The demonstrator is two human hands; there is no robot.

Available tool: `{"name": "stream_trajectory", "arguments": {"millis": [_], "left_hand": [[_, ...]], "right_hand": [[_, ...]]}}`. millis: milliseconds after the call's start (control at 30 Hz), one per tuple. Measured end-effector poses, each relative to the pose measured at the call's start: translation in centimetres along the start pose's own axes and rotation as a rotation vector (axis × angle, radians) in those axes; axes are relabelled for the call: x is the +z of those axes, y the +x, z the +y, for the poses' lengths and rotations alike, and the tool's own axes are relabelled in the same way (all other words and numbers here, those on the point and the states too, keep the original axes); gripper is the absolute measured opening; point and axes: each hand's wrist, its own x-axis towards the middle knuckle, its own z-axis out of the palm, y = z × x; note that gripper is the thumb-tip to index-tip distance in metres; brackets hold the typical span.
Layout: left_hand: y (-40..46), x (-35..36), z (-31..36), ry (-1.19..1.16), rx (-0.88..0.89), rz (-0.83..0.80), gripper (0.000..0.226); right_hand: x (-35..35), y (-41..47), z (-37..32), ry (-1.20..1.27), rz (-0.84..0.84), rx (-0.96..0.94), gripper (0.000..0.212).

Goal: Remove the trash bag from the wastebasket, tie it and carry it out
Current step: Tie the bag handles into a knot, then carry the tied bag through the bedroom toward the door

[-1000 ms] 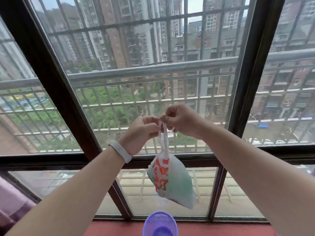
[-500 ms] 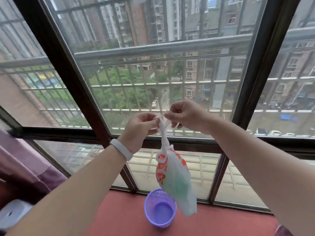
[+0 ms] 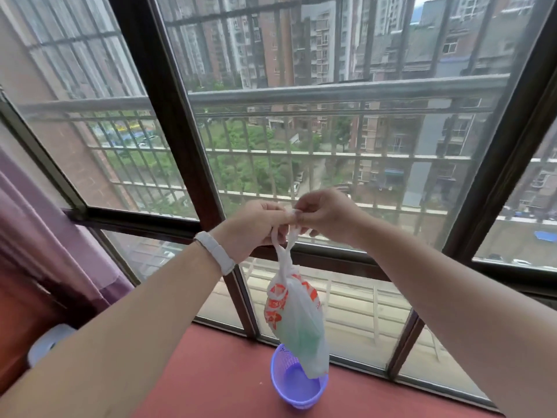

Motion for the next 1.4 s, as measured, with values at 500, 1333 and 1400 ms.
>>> {"name": "stream_trajectory", "arguments": {"millis": [500,1333,1400], "left_hand": [[-10.2,-21.5,-2.5,-0.397,0.089,0.351,0.015],[-35.0,-52.7,-12.2,-0.333,0.083,1.013,0.016],[-36.3,-55.2,-13.5,-0.326,0.053,1.108,0.017]], "right_hand": [[20.9,3.1,-4.3,-0.024,-0.316,-0.033,0.063],[62.4,15.2,-24.0,-0.077,-0.683,-0.470,0.042],[65.9,16.5,-25.0,-0.061,-0.715,-0.531,0.039]]}}
